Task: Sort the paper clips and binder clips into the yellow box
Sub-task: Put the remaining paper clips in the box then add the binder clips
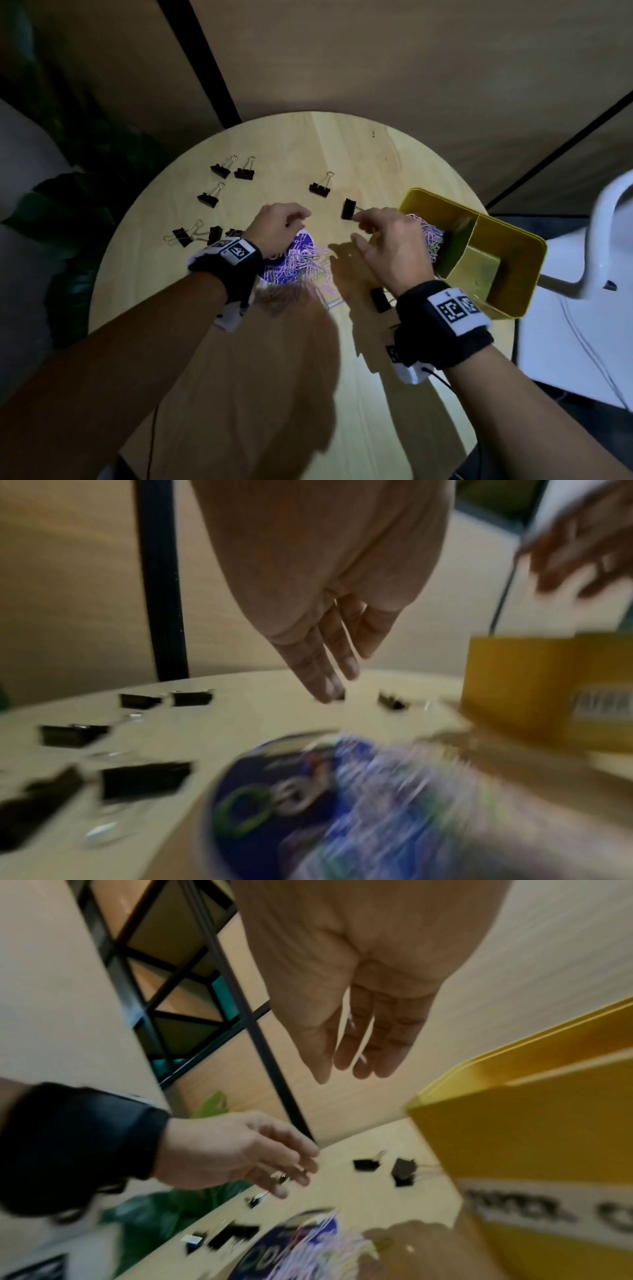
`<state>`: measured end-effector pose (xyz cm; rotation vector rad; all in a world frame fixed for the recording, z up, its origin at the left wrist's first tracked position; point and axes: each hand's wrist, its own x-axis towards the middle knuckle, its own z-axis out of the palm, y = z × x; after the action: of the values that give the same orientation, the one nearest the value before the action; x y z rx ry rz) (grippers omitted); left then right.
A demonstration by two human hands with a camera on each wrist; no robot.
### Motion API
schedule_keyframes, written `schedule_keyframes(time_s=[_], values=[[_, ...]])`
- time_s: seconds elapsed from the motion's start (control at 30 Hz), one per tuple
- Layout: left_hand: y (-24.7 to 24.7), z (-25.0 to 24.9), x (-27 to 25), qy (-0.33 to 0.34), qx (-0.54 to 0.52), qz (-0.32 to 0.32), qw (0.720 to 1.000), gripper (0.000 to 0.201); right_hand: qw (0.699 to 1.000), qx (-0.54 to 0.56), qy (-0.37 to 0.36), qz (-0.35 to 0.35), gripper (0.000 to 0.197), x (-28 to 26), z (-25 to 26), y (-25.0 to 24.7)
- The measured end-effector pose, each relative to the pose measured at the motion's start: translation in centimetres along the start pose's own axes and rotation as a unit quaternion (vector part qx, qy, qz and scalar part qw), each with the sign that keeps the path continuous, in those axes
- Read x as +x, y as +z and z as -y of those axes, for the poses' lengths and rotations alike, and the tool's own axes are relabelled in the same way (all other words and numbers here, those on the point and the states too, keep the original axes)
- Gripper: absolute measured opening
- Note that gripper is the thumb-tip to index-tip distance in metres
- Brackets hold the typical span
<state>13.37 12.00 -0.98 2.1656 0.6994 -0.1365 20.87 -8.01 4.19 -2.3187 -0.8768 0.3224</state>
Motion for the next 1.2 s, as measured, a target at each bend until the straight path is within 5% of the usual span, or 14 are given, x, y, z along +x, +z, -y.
schedule_keyframes(time_s=[0.1,0.17,0.23,0.3,0.47,0.6,0.8,0.97,1.2], values=[[1.0,3.7,0.2,0.006,0.161,0.092,0.983,0.046,0.989,-0.044,-0.041,0.134,0.041,-0.6,1.1,3.8],[2.7,4.6,-0.8,0.017,0.207,0.133,0.969,0.050,0.964,-0.132,0.006,0.229,0.072,-1.3,0.8,6.6],[4.4,5.4,-2.5,0.063,0.205,0.097,0.972,0.046,0.937,-0.203,0.043,0.281,0.102,-2.0,0.1,8.5],[4.8,6.2,-4.2,0.088,0.160,0.074,0.980,0.045,0.931,-0.214,0.003,0.295,0.110,-2.3,-0.6,9.2],[3.4,7.8,-8.3,0.023,0.117,-0.067,0.991,0.054,0.943,-0.169,-0.051,0.283,0.071,-1.8,-2.3,9.1],[5.5,7.3,-9.8,-0.027,0.121,-0.056,0.991,0.054,0.958,-0.127,-0.047,0.251,0.058,-1.8,-2.1,9.8],[5.9,5.3,-7.9,-0.035,0.092,-0.059,0.993,0.053,0.967,-0.085,0.062,0.230,0.073,-1.5,-0.8,10.9],[5.2,4.8,-7.5,-0.027,0.037,-0.037,0.998,0.028,0.960,-0.144,0.054,0.233,0.021,-1.1,0.5,11.8],[4.4,6.0,-7.8,-0.038,-0.066,-0.132,0.988,0.008,0.973,-0.054,0.106,0.199,0.011,-1.9,-0.8,11.1]])
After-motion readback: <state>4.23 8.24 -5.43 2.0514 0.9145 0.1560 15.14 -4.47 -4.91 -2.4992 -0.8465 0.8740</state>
